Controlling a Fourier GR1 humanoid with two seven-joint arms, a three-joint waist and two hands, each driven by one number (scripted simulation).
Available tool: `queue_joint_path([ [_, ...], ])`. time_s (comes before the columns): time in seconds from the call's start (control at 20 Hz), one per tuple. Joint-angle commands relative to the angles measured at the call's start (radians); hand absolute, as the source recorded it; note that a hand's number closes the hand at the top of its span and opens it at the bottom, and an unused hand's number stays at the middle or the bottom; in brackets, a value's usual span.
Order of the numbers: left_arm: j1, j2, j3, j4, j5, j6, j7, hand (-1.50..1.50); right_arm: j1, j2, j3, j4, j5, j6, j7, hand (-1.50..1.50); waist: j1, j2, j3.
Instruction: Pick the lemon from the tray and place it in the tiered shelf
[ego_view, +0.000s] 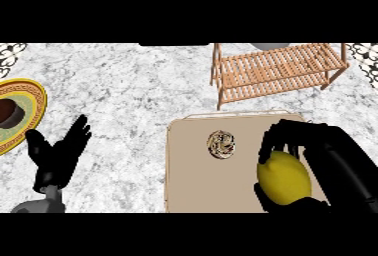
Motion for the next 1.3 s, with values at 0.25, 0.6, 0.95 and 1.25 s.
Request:
queue_joint_path([
  [0.25, -0.003, 0.023, 0.016, 0.056, 0.011, -0.031, 0.04, 0.0, -0.342, -0.096, -0.386, -0.047, -0.294, 0.154, 0.279, 1.5, 0.008, 0.009, -0.01],
  [0.6, -0.024, -0.038, -0.028, 0.088, -0.051, 0.029, 0.011, 0.0, -0.598, -0.229, -0.506, 0.261, -0.393, 0.149, 0.298, 1.5, 0.015, 0.014, -0.01],
  [0.95, 0.035, -0.039, -0.033, -0.001, -0.022, 0.001, 0.045, 0.0, -0.816, -0.343, -0.558, 0.584, -0.363, 0.139, 0.204, 1.5, 0.035, 0.013, -0.009],
  [1.25, -0.004, -0.009, -0.012, 0.036, -0.012, -0.033, 0.047, 0.0, -0.876, -0.357, -0.508, 0.828, -0.307, 0.156, 0.013, 1.5, 0.038, 0.018, -0.009],
])
